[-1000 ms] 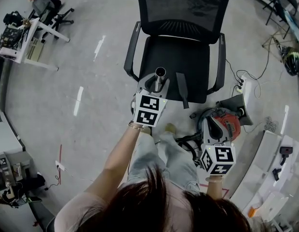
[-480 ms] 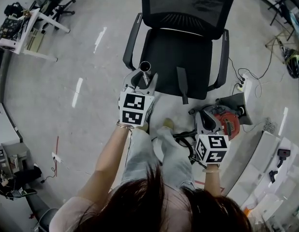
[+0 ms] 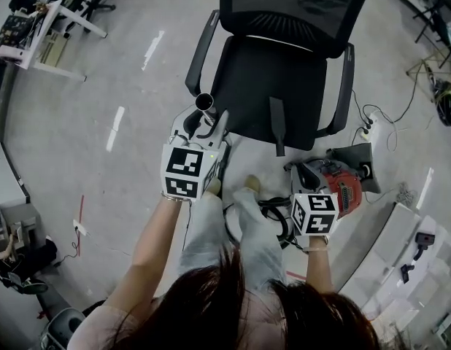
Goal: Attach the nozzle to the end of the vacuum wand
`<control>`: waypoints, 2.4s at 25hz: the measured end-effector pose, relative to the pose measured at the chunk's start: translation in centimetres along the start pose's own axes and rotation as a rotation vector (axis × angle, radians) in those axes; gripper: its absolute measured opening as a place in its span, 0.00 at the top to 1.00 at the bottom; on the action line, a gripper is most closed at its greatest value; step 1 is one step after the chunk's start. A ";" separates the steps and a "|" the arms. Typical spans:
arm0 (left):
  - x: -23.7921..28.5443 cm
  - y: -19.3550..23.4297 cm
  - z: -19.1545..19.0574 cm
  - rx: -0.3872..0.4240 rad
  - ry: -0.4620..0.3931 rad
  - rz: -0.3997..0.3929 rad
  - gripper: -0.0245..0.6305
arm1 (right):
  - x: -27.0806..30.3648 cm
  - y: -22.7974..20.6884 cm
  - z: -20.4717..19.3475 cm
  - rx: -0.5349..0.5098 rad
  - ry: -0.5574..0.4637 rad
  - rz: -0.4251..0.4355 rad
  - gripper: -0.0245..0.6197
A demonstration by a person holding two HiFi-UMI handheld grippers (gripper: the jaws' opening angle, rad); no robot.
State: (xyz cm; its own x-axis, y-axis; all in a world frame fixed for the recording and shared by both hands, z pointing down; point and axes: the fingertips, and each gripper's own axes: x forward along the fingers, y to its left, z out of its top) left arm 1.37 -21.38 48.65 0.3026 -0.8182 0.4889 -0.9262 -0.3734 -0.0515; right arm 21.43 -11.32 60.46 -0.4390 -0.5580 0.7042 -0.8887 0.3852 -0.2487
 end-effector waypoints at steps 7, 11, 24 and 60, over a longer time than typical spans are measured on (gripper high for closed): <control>0.0 1.1 -0.3 -0.011 -0.004 0.006 0.72 | 4.0 -0.8 -1.9 0.012 0.048 0.023 0.87; 0.0 1.5 -0.4 -0.015 -0.006 0.005 0.72 | 6.1 -1.4 -2.8 0.023 0.073 0.022 0.86; -0.1 2.9 -1.1 -0.033 -0.017 0.012 0.72 | 12.7 -3.2 -6.7 0.051 0.165 0.024 0.81; 1.0 3.9 -1.1 -0.116 -0.101 0.000 0.72 | 25.4 -7.7 -14.7 0.115 0.381 0.019 0.69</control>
State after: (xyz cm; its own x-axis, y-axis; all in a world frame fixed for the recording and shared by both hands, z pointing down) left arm -2.23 -23.13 49.90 0.3184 -0.8602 0.3984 -0.9442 -0.3254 0.0520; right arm 19.11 -17.66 90.08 -0.3938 -0.2308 0.8897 -0.8996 0.2957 -0.3215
